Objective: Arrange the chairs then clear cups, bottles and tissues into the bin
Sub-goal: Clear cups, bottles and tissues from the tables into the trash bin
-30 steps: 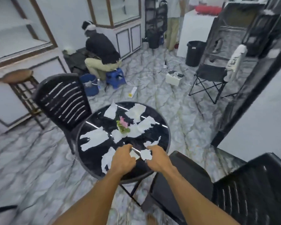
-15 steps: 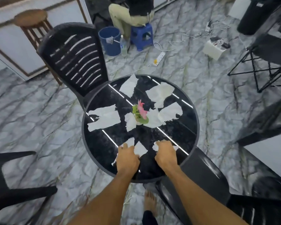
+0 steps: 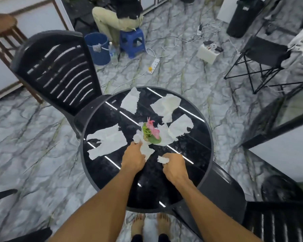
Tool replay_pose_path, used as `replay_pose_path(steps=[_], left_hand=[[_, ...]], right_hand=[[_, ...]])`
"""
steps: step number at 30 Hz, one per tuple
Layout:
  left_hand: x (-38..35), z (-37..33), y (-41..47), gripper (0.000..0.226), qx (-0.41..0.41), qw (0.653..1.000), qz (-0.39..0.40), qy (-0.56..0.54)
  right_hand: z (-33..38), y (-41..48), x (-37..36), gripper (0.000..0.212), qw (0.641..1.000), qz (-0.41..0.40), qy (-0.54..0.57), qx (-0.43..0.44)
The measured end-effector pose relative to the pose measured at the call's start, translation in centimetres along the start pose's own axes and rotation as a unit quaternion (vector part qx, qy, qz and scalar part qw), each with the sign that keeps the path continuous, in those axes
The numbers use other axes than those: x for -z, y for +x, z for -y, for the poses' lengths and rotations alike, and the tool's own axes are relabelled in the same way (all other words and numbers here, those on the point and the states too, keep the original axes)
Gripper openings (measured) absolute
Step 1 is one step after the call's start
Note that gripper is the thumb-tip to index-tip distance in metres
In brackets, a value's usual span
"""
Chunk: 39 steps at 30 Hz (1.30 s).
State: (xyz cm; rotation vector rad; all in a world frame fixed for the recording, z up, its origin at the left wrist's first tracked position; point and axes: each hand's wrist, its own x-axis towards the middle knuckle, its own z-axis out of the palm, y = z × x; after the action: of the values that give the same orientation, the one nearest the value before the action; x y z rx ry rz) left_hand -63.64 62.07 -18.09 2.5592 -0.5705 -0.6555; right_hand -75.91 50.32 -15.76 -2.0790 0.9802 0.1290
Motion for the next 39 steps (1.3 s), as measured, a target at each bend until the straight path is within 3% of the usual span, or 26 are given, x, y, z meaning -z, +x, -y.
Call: replay_pose_path(steps=[2, 3, 7, 12, 20, 31, 35, 39], left_hand=[[-0.6, 1.1, -0.6, 0.023, -0.015, 0.999, -0.024, -0.021], [-0.5, 1.5, -1.1, 0.016, -0.017, 0.999, -0.037, -0.031], [0.5, 3.0, -3.9, 0.022, -0.007, 0.997, -0.05, -0.065], [1.1, 2.8, -6.5, 0.015, -0.072, 0.995, -0.057, -0.035], [-0.5, -3.5, -10.7, 0.01, -0.273, 0.962, -0.015, -0.014], [-8.2, -18.6, -25.2, 0.019, -0.498, 0.865, 0.048, -0.043], [-12.2, -24.6, -35.7, 0.025, -0.583, 0.801, 0.12, -0.066], [-16.1, -29.0, -44.7, 0.018, -0.66, 0.731, 0.15, -0.082]], right_hand=[[-0.4, -0.6, -0.5, 0.052, 1.0, -0.011, 0.014, -0.021], [-0.5, -0.9, -0.7, 0.05, 0.999, -0.015, 0.014, -0.027], [-0.8, -2.3, -2.0, 0.041, 0.998, -0.025, 0.013, -0.053], [-0.1, -4.2, -1.5, 0.042, 0.996, -0.059, 0.027, -0.058], [-3.2, -9.7, 3.5, 0.04, 0.979, -0.161, 0.075, -0.101], [-15.3, -29.0, 14.3, 0.02, 0.904, -0.375, 0.142, -0.146], [-21.2, -40.0, 17.0, 0.024, 0.851, -0.471, 0.113, -0.201], [-24.8, -49.7, 18.8, 0.012, 0.807, -0.542, 0.09, -0.215]])
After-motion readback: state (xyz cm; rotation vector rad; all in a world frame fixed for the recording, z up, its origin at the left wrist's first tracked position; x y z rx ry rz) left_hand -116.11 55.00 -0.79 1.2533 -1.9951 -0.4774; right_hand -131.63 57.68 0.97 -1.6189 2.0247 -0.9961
